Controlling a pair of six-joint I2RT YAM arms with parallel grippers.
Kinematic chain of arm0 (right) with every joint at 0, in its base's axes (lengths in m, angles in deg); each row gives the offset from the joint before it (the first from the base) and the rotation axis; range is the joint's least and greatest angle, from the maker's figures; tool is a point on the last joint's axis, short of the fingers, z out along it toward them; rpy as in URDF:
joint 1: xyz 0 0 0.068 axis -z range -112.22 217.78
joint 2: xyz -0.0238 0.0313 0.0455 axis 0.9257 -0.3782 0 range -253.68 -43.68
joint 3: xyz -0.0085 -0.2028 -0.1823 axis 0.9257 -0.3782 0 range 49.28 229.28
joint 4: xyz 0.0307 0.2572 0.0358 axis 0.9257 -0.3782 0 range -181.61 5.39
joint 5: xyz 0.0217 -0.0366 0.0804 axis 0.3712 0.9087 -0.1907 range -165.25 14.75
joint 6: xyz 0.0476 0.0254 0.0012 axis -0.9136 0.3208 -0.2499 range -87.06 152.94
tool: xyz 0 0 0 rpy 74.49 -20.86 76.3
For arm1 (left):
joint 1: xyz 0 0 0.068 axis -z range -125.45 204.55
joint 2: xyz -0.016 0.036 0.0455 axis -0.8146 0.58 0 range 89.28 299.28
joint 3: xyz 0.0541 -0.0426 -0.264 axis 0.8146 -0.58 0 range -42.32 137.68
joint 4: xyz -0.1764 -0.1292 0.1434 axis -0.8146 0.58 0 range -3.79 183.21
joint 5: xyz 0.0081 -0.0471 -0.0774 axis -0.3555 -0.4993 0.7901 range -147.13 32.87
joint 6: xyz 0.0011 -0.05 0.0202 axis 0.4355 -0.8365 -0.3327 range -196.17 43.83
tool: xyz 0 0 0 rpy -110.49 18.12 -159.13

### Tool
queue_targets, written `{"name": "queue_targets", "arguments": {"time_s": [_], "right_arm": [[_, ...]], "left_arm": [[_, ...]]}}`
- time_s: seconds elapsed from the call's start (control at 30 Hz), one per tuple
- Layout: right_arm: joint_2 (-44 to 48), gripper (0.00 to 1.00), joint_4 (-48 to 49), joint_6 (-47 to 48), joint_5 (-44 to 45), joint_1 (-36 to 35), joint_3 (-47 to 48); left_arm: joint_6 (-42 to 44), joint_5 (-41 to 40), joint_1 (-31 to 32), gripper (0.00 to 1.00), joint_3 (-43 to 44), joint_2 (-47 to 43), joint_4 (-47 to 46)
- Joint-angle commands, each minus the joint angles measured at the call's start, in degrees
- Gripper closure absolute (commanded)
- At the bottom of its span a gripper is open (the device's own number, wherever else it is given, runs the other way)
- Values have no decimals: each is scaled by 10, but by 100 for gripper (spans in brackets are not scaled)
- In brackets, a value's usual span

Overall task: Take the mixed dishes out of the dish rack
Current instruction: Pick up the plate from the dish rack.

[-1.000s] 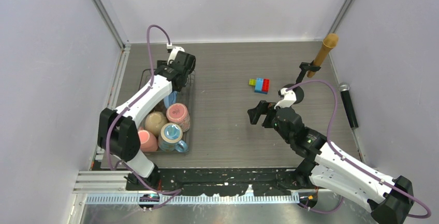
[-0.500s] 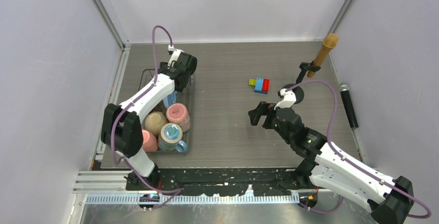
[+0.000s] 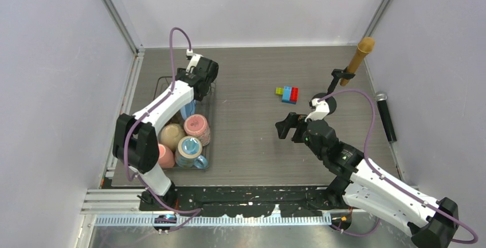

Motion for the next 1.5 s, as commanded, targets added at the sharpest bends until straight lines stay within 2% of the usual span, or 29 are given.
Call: {"name": "queue_targets", "arguments": {"time_s": [0.0,0.37,1.07,1.47], "right_arm": [[6,0,1,0,13,0,3],[8,0,-1,4,16,0,2],[9,0,1,7,17,0,-1],[7,0,4,12,23,0,-2]], "left_arm": [[11,16,2,100,34,-7,1],[64,50,3,100,15,-74,-48],[74,57,8,100,11,-209,-91],[74,-3,17,100,17,-241,-98]]}}
